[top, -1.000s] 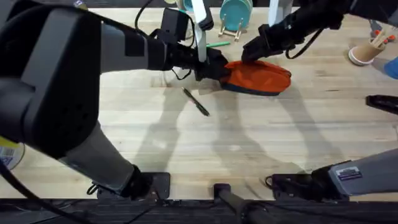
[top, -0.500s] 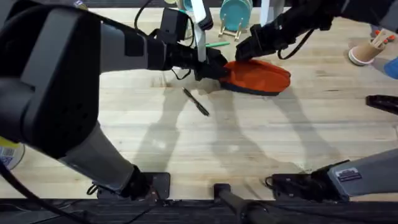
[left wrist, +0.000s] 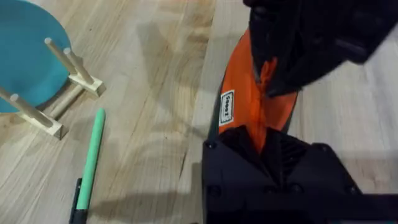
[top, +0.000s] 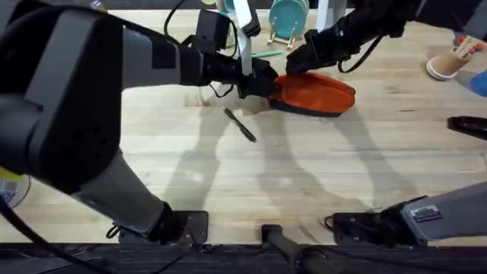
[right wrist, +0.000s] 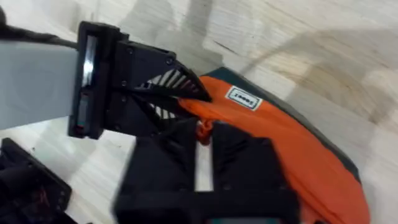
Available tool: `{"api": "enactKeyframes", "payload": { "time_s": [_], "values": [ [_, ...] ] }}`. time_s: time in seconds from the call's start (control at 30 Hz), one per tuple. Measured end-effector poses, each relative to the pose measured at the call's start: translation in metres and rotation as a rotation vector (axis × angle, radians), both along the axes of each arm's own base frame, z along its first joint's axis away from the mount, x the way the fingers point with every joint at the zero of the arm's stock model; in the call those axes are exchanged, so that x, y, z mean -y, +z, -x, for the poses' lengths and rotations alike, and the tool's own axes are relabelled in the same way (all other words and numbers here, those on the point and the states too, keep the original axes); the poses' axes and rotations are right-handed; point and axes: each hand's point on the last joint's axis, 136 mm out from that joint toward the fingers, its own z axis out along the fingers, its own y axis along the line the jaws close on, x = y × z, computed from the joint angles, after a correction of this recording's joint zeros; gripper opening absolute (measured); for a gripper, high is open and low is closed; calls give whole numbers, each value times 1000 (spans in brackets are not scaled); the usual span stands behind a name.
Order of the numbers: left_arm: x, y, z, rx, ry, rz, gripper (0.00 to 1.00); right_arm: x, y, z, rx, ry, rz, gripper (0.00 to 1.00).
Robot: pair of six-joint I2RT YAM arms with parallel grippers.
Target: Unzip the bag, pick up the pens from the table one at a time and place them inside, then zip the bag closed.
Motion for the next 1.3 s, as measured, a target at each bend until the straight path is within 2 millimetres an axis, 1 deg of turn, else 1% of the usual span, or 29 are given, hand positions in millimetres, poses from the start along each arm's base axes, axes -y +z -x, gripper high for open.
{"api": "enactKeyframes", "payload": {
  "time_s": [0.03, 0.07, 0.1, 0.17, 0.2, 0.23, 0.37, 0.5, 0.8, 1.0, 1.03, 1.13, 1.27, 1.3],
  "values": [
    [0, 0, 0, 0, 0, 0, 42, -2, 1, 0, 0, 3, -9, 227],
    [0, 0, 0, 1, 0, -1, 42, -5, 2, 1, 2, 11, -21, 383],
    [0, 0, 0, 2, 0, -1, 42, -9, 3, 1, 2, 19, -31, 512],
    [0, 0, 0, 3, 2, -3, 42, -16, 6, 4, -2, 37, -50, 806],
    [0, 0, 0, 3, 2, -3, 42, -19, 7, 6, -3, 46, -58, 933],
    [0, 0, 0, 4, 2, -4, 42, -21, 8, 7, -3, 52, -64, 981],
    [0, 0, -1, 5, 3, -4, 42, -20, 9, 6, -7, 50, -70, 996],
    [0, 0, -1, 5, 3, -4, 42, -13, 15, 5, -16, 30, -67, 996],
    [0, 0, 0, 4, 1, -3, 42, 15, 54, -9, -3, -46, -65, 996],
    [0, 0, 0, 4, 1, -2, 42, 35, 70, -16, 11, -100, -39, 996],
    [0, 0, 0, 4, 1, -2, 42, 37, 72, -17, 13, -106, -37, 996],
    [0, 0, 0, 3, 1, -3, 117, 45, 74, -21, 23, -126, -24, 996],
    [0, 0, 0, 1, 1, -3, 122, 51, 72, -21, 24, -141, 3, 996],
    [0, 0, 0, 2, 1, -3, 144, 52, 71, -22, 25, -144, 10, 996]
  ]
}}
